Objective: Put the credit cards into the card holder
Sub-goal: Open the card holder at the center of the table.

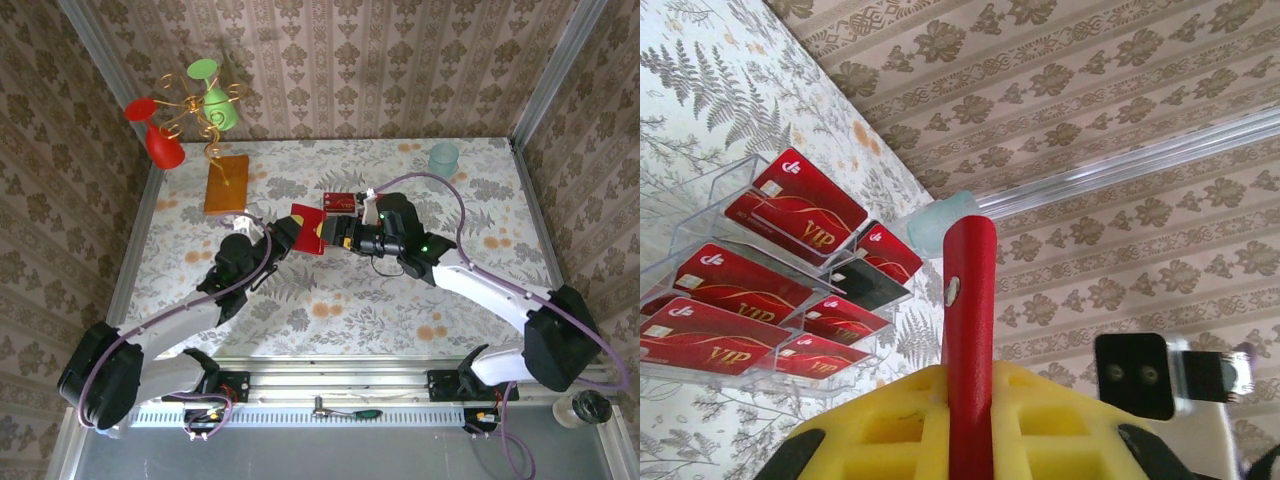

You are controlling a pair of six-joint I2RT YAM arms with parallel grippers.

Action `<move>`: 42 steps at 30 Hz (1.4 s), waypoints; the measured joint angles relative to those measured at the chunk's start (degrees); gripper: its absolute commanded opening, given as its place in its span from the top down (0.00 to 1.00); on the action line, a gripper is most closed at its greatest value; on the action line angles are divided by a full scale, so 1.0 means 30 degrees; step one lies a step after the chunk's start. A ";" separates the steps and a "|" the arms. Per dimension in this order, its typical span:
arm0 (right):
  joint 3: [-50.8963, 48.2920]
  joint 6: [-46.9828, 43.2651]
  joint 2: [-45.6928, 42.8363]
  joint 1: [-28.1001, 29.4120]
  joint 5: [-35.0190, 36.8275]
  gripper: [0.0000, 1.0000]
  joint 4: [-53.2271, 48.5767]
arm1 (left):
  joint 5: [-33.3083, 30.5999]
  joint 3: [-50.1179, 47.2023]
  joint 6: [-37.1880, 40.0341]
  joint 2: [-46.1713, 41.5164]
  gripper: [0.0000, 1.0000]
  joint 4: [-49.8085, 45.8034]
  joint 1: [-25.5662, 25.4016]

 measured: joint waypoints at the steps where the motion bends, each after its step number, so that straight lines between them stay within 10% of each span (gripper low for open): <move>1: 0.0007 0.0168 0.0262 0.0000 -0.0036 0.37 0.0350 | -0.0007 0.0007 -0.0189 0.0124 1.00 0.0291 0.0000; 11: -0.0554 0.1027 0.1501 -0.0539 -0.0816 0.67 0.3665 | -0.0022 0.0007 -0.1355 0.0896 1.00 0.1945 0.0000; 42: -0.2368 0.2936 0.1603 -0.1916 -0.3439 0.78 0.8670 | -0.0029 0.0510 -0.2382 0.2259 1.00 0.4058 -0.0015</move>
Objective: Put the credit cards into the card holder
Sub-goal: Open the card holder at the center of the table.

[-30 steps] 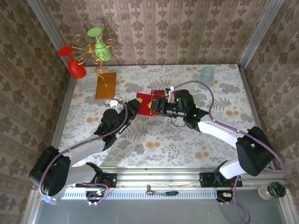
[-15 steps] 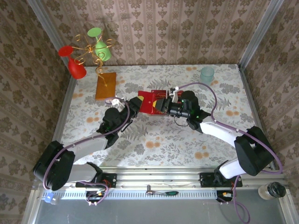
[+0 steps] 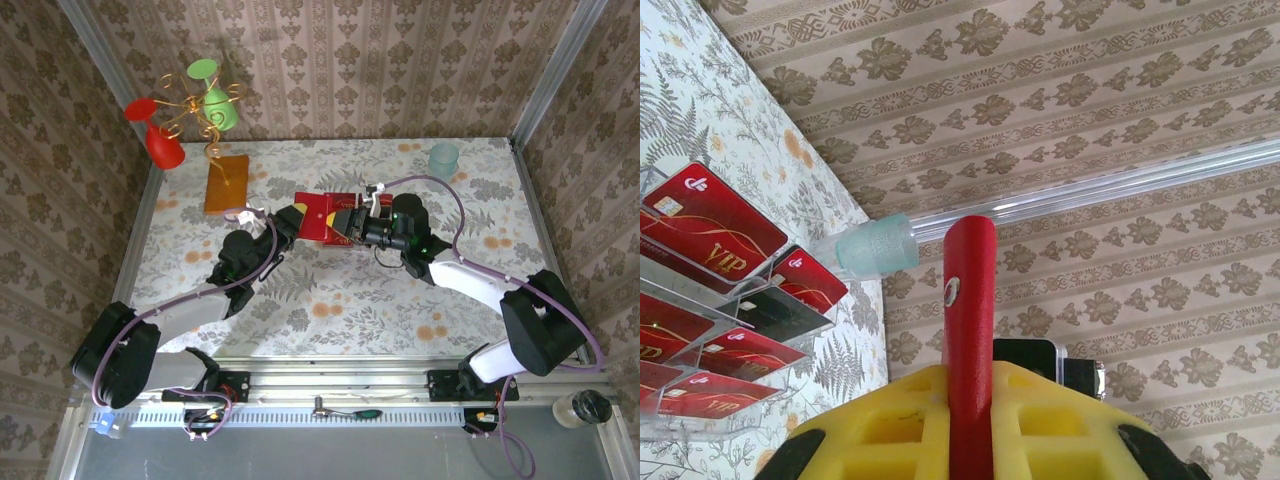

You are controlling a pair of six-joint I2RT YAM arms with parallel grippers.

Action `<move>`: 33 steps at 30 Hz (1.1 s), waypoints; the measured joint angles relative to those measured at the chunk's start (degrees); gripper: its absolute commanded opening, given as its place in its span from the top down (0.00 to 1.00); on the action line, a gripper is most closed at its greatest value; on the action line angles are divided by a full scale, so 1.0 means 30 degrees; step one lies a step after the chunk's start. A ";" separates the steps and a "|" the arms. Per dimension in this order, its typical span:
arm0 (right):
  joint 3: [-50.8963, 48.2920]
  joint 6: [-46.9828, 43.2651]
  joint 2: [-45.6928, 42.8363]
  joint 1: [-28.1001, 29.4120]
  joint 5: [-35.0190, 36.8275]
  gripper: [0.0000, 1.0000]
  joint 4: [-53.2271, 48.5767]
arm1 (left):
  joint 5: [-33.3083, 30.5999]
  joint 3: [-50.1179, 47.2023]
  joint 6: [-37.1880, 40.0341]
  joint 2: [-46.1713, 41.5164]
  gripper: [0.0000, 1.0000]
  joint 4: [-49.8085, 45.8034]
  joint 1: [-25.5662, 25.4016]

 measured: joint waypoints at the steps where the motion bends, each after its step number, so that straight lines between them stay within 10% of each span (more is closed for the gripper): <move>1: 0.0000 0.0087 0.0044 -0.0015 -0.0095 0.82 0.0146 | -0.0015 0.0007 0.0000 0.0000 1.00 0.0029 0.0000; 10: -0.0058 0.1115 0.0663 -0.0204 -0.0772 1.00 0.1588 | -0.0291 0.0007 0.0000 0.0153 0.98 0.0423 0.0000; 16: -0.0488 0.1297 0.0619 -0.0248 -0.0940 1.00 0.1858 | -0.0007 -0.0022 0.0466 0.0015 0.37 -0.0007 0.0000; 23: -0.1224 0.1042 0.0226 -0.0342 -0.1049 1.00 0.0903 | 0.0182 -0.0772 0.2856 -0.2856 0.05 -0.3657 0.0503; 33: -0.2288 0.0335 -0.0335 -0.0342 -0.1049 1.00 -0.0117 | 0.0073 0.3759 0.9479 -0.4721 0.00 -1.5628 0.0991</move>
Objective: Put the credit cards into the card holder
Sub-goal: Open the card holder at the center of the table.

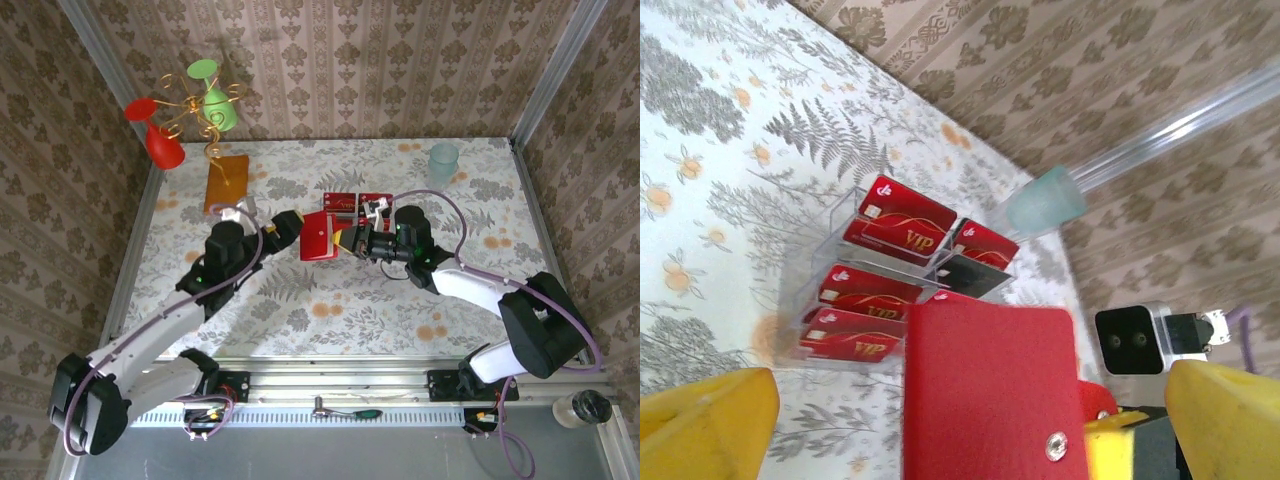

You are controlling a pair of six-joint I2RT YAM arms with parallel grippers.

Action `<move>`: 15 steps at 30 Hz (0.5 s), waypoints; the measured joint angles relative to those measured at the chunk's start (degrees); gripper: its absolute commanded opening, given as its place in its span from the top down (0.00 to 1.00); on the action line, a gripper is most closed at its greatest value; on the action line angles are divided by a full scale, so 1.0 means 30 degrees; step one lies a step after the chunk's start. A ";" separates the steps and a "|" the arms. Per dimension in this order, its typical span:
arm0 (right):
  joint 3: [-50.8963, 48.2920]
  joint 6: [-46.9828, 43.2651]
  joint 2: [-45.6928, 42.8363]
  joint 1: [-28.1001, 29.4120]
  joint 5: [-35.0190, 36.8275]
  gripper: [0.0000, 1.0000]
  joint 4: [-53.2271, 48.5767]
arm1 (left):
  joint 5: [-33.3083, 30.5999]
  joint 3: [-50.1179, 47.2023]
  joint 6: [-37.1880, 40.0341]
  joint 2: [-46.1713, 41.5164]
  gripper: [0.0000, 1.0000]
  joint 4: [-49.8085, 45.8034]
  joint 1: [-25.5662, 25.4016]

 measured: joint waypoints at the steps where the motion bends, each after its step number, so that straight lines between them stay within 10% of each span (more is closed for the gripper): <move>1: -0.0102 -0.0044 0.0000 0.0000 0.0000 1.00 -0.0197 | -0.0073 0.1239 0.0765 0.0546 0.00 -0.1326 -0.0095; 15: -0.1246 -0.0488 -0.0036 0.0000 0.0138 1.00 -0.0911 | -0.3177 0.8801 0.6732 0.7446 0.00 -1.0761 -0.4022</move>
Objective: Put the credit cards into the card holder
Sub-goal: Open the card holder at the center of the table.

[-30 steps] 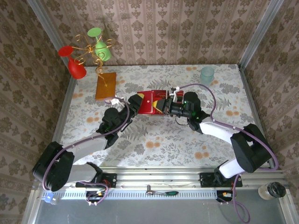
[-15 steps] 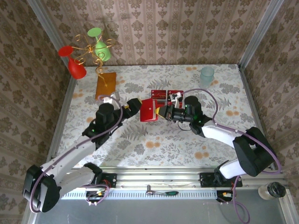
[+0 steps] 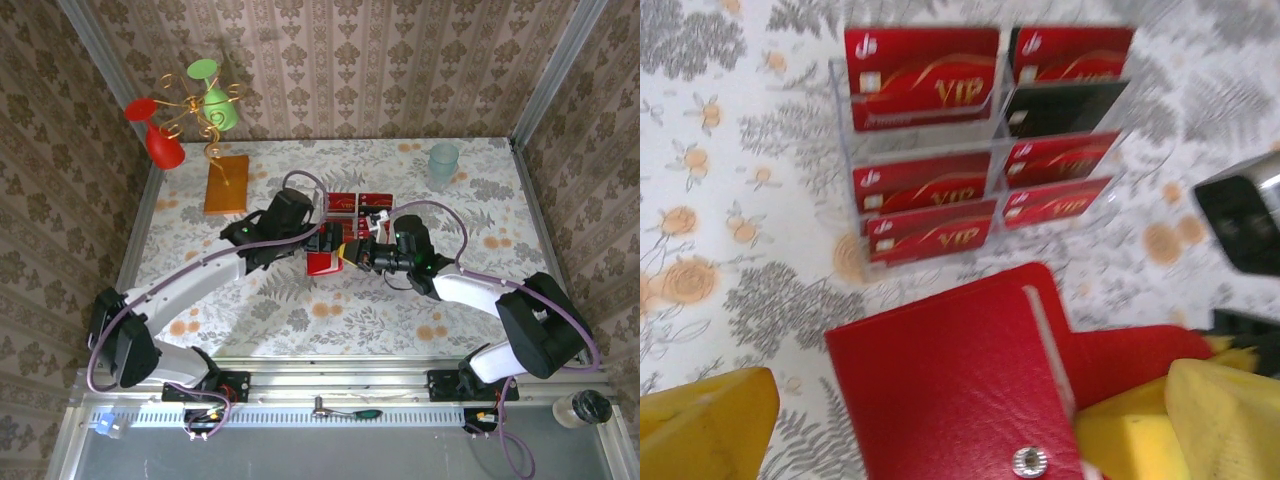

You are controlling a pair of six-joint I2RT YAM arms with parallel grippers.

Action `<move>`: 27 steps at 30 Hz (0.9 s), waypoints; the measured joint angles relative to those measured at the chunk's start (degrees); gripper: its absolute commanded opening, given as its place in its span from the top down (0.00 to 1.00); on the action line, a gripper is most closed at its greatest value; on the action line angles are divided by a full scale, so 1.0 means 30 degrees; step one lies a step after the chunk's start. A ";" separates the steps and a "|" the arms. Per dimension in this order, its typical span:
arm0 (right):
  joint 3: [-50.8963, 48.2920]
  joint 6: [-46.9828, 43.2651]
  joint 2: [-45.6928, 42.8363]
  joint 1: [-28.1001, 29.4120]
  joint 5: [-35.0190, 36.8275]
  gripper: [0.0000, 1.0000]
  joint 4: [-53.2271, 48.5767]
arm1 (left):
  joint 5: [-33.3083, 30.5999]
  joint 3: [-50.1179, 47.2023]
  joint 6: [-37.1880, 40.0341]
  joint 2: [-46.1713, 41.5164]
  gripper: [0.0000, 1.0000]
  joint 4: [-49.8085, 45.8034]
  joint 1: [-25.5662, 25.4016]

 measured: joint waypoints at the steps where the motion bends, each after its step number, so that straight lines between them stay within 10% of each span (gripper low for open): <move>1: -0.0051 -0.0022 -0.0015 0.0000 0.0015 1.00 -0.0066 | -0.0197 0.0073 0.0138 0.0175 0.00 -0.0299 -0.0073; 27: -0.0321 -0.0066 -0.0262 -0.0131 0.0423 1.00 -0.0284 | -0.2368 -0.0364 0.1173 -0.0182 0.00 -0.1428 -0.0226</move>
